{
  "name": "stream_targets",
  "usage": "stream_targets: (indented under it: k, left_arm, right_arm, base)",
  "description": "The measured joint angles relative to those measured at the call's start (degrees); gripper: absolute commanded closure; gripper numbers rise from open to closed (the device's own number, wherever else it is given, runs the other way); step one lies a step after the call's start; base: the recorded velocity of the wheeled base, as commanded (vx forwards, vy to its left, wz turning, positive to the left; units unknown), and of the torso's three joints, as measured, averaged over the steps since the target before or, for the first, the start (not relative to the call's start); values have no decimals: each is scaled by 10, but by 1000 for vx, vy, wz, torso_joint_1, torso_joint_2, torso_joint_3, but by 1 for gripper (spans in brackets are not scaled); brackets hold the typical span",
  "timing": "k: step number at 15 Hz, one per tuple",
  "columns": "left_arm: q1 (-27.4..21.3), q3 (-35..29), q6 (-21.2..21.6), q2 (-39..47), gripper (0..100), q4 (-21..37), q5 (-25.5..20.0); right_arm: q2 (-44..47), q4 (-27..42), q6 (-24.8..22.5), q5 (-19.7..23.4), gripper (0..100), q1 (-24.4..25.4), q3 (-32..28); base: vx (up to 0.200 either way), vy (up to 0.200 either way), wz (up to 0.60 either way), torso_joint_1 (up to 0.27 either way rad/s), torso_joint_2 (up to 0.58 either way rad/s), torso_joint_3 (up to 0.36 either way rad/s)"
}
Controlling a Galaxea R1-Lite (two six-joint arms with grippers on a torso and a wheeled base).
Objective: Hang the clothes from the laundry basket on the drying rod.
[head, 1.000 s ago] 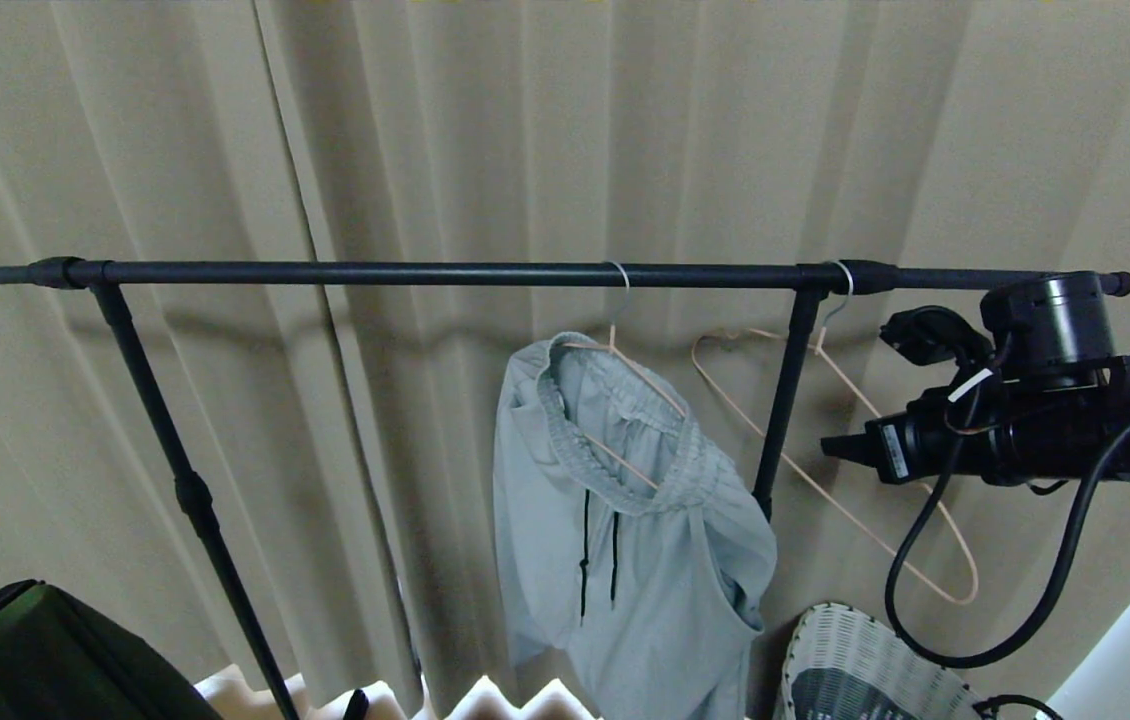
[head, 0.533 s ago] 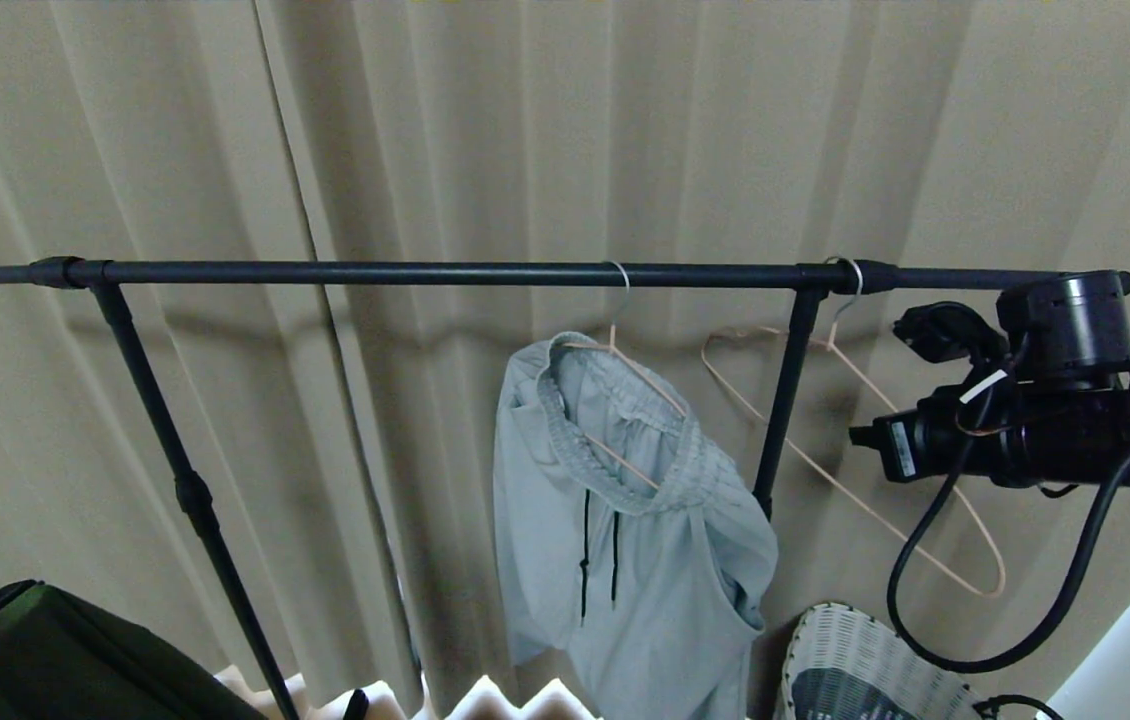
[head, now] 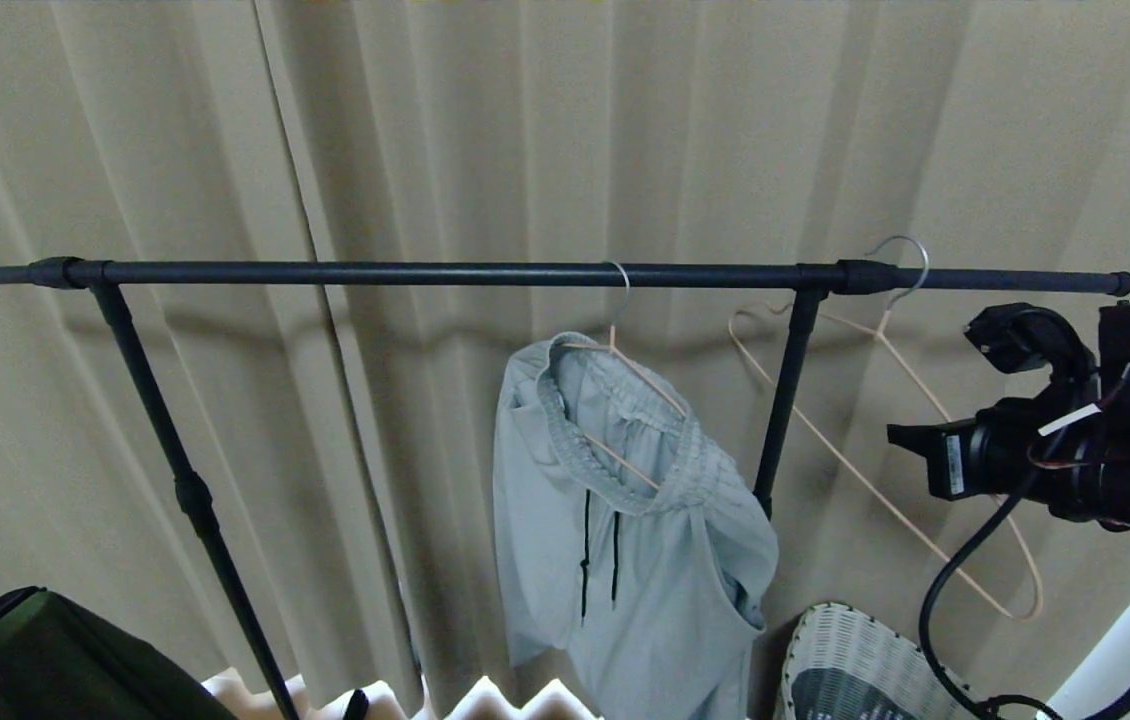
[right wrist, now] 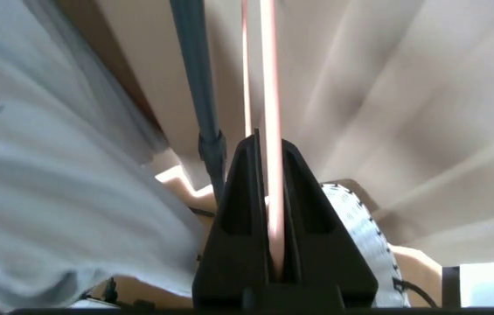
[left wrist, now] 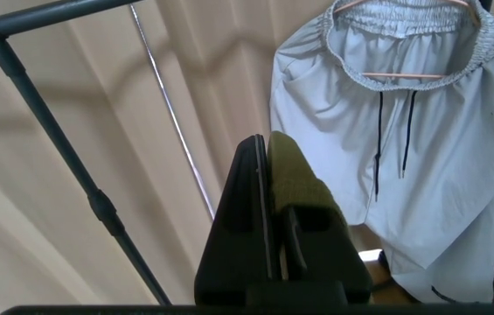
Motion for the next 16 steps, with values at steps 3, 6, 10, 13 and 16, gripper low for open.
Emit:
stream_targets:
  k: [3, 6, 10, 13, 16]
  left_arm:
    - [0, 1, 0, -2, 100, -1, 0]
    - [0, 0, 0, -2, 100, -1, 1]
    - [1, 0, 0, -2, 100, -1, 1]
    - [0, 1, 0, -2, 100, 0, 1]
    - [0, 2, 0, 0, 100, 0, 0]
  right_arm:
    - [-42, 0, -1, -1, 100, -2, 35]
    - [-81, 0, -2, -2, 100, -6, 64]
    - [-118, 3, -2, -3, 100, -10, 98]
    - [-130, 2, -2, -12, 100, -11, 119]
    - [-136, 1, -2, -19, 100, -11, 141]
  base:
    - [0, 0, 0, 0, 0, 0]
    - [-133, 0, 0, 2, 3, 5]
    - [-200, 0, 0, -1, 5, 5]
    - [-200, 0, 0, -1, 2, 7]
    - [-200, 0, 0, 2, 4, -6]
